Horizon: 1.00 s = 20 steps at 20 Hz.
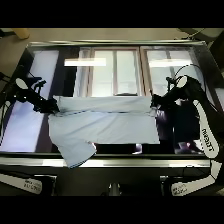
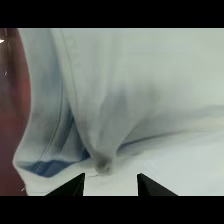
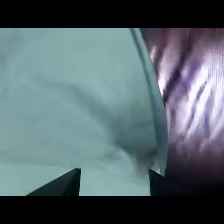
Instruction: Fold the shirts.
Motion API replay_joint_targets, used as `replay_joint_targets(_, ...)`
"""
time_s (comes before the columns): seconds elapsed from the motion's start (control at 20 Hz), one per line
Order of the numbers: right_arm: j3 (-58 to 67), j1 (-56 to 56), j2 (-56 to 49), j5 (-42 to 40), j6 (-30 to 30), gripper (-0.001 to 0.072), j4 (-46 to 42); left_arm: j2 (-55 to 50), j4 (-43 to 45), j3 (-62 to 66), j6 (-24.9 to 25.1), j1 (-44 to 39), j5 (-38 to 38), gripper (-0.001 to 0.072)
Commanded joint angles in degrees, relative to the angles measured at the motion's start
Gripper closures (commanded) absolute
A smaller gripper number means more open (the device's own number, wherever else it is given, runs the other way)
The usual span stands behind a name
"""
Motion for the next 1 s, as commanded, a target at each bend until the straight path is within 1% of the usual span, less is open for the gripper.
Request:
replay_joint_targets(0.0, 2.78, -3.82, 3.80, 9.07, -1.11, 0.0271, 0.85, 5.25, -0.83, 0.55, -0.94, 3.37, -4.31, 0.0283)
replay_joint_targets(0.1, 0.74, -7.72, 6.05, 17.35, -2.29, 0.0271, 0.70, 10.60, -0.83, -4.39, -0.59, 5.57, -4.81, 0.0283)
replay_joint_targets(0.15, -2.54, -8.46, 7.54, 19.02, -3.58, 0.0271, 0.44, 14.01, -0.83, -9.94, -0.24, 6.60, -4.28, 0.0283)
replay_joint_targets(0.2, -7.58, -8.61, 9.77, 18.05, -3.76, 0.0271, 0.35, 17.35, -0.85, -16.65, 0.00, 7.39, -3.45, 0.0280)
replay_joint_targets(0.3, -17.88, -8.35, 14.49, 12.90, -4.79, 0.0271, 2.14, 25.29, -2.23, -32.52, 0.55, 8.20, -1.97, 0.0112)
replay_joint_targets(0.35, -21.73, -8.13, 16.24, 10.86, -4.81, 0.0271, 2.60, 29.20, -2.86, -38.77, 1.49, 8.20, -0.44, 0.0093)
replay_joint_targets(0.45, -26.43, -8.09, 18.14, 9.55, -5.46, 0.0272, 2.82, 36.72, -3.89, -47.87, 1.97, 8.17, 3.26, 0.0094)
replay_joint_targets(0.55, -27.69, -8.09, 18.62, 9.73, -6.29, 0.0272, 2.86, 41.40, -4.31, -52.43, 1.95, 8.17, 4.87, 0.0095)
replay_joint_targets(0.8, -27.69, -8.09, 18.71, 9.27, -6.27, 0.0273, 2.91, 41.38, -10.08, -57.48, 1.95, 7.61, 8.83, 0.0097)
replay_joint_targets(0.95, -27.69, -8.09, 18.71, 9.22, -6.27, 0.0269, 2.91, 40.52, -11.61, -58.16, 1.66, 4.22, 11.72, 0.0107)
